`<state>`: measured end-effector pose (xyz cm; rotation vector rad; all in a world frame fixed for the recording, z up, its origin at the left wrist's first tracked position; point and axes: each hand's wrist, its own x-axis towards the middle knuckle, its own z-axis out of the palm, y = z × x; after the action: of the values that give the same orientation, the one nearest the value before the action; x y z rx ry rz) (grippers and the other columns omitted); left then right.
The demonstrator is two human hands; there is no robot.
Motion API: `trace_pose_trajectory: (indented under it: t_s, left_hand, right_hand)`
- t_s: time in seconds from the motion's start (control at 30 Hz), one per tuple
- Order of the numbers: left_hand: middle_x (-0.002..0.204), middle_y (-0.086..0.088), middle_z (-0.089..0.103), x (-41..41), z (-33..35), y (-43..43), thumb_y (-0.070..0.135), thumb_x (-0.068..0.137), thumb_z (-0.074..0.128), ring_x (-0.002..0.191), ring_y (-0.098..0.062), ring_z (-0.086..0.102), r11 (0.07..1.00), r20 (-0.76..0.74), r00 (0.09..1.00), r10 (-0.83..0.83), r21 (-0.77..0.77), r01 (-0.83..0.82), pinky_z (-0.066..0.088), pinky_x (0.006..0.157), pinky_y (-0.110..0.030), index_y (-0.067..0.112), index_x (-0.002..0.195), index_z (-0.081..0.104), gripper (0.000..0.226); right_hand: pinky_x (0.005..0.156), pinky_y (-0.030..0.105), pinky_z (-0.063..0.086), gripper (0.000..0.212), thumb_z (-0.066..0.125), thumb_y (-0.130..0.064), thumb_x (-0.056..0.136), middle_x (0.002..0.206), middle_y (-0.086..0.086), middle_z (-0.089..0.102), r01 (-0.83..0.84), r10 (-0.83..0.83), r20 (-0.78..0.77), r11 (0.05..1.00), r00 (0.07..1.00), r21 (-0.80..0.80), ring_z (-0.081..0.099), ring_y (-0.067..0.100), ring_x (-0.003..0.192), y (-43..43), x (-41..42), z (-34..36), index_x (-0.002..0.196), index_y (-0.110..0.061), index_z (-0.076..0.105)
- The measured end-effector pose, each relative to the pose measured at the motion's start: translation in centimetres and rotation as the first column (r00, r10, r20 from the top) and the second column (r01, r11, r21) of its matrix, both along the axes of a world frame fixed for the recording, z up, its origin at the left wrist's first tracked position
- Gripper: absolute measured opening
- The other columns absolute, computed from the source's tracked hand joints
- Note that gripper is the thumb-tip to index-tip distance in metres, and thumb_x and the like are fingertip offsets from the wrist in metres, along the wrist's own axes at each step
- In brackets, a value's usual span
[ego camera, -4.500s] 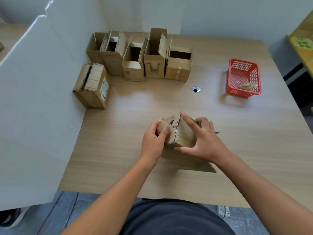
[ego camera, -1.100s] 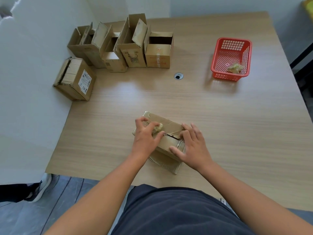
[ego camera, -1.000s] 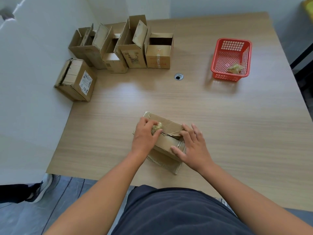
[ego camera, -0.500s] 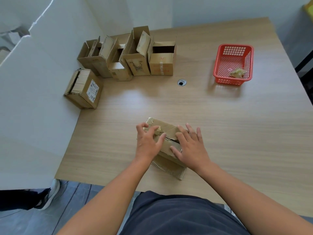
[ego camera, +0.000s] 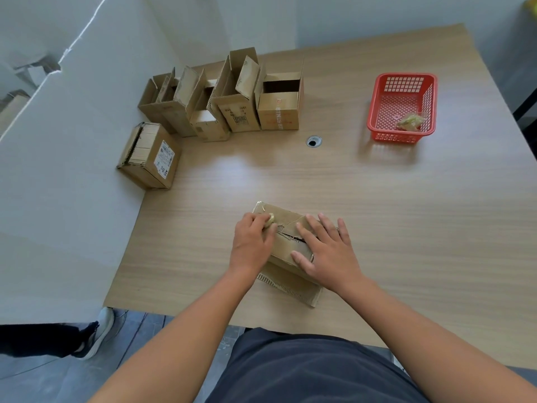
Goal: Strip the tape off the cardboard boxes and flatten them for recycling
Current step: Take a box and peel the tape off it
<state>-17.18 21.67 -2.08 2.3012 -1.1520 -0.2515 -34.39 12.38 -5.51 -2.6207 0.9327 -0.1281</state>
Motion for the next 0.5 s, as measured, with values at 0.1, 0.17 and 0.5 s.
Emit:
trace_pose_trajectory:
  t_s: [0.1, 0.17, 0.5]
  left_hand:
    - [0.13, -0.006, 0.037, 0.0, -0.3, 0.0, 0.031, 0.088, 0.078, 0.112, -0.022, 0.047, 0.998, -0.014, 0.999, 0.046, 0.033, -0.045, 0.041, 0.105, -0.03, 0.017, 0.118, 0.07, 0.034]
    - [0.123, -0.004, 0.046, 0.5, -0.2, -0.2, 0.027, 0.089, 0.077, 0.109, -0.024, 0.05, 0.998, -0.024, 0.998, 0.06, 0.031, -0.059, 0.044, 0.101, -0.033, 0.016, 0.116, 0.07, 0.03]
    - [0.095, -0.001, 0.059, 1.2, 0.1, 0.1, 0.012, 0.099, 0.06, 0.094, -0.032, 0.055, 0.999, 0.072, 0.997, 0.011, 0.029, -0.013, 0.044, 0.082, -0.039, 0.015, 0.121, 0.058, 0.022]
  right_hand:
    - [0.124, 0.052, -0.014, 0.083, 0.018, -0.076, 0.088, 0.17, -0.007, 0.018, -0.001, 0.001, -0.022, 1.0, 1.0, 0.003, 0.004, 0.021, 0.159, 0.1, 0.0, 0.2, 0.159, -0.035, 0.033]
    - [0.122, 0.055, -0.017, 0.084, 0.018, -0.077, 0.087, 0.171, -0.007, 0.016, 0.001, -0.001, -0.044, 1.0, 0.999, 0.011, 0.002, 0.021, 0.159, 0.1, 0.1, 0.4, 0.159, -0.035, 0.032]
    - [0.121, 0.062, -0.013, 0.081, 0.023, -0.078, 0.09, 0.171, -0.01, 0.007, 0.002, 0.002, -0.065, 0.998, 0.998, 0.06, -0.007, 0.019, 0.158, 0.1, 0.1, 0.0, 0.16, -0.038, 0.024]
